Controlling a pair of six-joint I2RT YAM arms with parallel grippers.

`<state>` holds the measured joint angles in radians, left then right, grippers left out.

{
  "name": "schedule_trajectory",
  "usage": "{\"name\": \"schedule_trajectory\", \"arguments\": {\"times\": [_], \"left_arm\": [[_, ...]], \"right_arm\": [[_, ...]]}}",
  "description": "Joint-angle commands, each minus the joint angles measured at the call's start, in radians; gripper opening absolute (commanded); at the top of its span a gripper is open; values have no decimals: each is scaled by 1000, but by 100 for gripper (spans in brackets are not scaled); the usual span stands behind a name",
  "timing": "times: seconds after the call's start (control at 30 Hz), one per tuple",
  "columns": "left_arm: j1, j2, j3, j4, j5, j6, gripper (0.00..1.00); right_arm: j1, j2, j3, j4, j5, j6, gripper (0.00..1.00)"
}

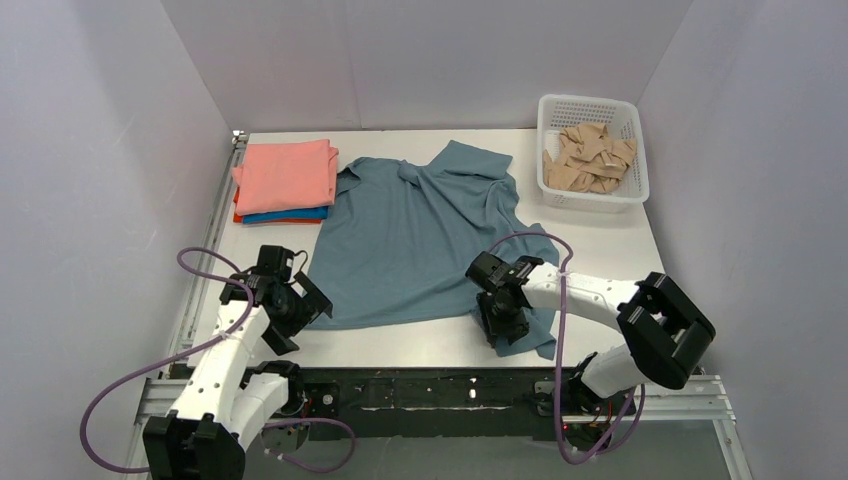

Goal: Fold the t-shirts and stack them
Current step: Flatten out the tshirt

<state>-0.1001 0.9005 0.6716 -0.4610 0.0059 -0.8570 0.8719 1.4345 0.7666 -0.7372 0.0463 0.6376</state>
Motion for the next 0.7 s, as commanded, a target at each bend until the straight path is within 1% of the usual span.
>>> {"name": "schedule_trajectory", "arguments": {"times": [0.0, 0.03, 0.07, 0.1, 0.13, 0.23, 0.33, 0.4, 0.47, 0.53, 0.57, 0.63, 0.67], "left_arm": [[-3, -2, -17, -131, -51, -23, 99], [-3, 5, -15, -131, -48, -21, 100], [-3, 12, -15, -131, -52, -19, 100], [-4, 18, -15, -131, -55, -20, 100], [-3, 22, -15, -131, -58, -20, 100], [-3, 21, -13, -129, -64, -29, 99], [-3, 13, -10, -128, -73, -32, 100], [-3, 12, -12, -130, -80, -36, 99], [-3, 15, -13, -130, -83, -42, 99], [-3, 24, -15, -130, -83, -48, 99], [-3, 27, -11, -130, -77, -46, 99], [-3, 30, 4, -138, -63, -35, 100], [-3, 27, 8, -145, -67, -32, 99]], "right_arm": [[3, 48, 17, 5, 86, 59, 38], [2, 57, 24, -8, 89, 62, 28], [2, 58, 30, -16, 90, 66, 15], [2, 54, 38, -31, 89, 69, 6], [2, 46, 52, -58, 84, 69, 1], [7, 17, 146, -199, 39, 69, 1], [26, 1, 290, -358, -11, 78, 1], [44, 7, 356, -401, -69, 75, 1], [56, 24, 382, -364, -163, 65, 1], [62, 61, 374, -269, -243, 66, 1], [63, 96, 378, -231, -273, 61, 3], [74, 170, 409, -185, -274, 54, 10], [83, 199, 425, -168, -270, 50, 19]]}}
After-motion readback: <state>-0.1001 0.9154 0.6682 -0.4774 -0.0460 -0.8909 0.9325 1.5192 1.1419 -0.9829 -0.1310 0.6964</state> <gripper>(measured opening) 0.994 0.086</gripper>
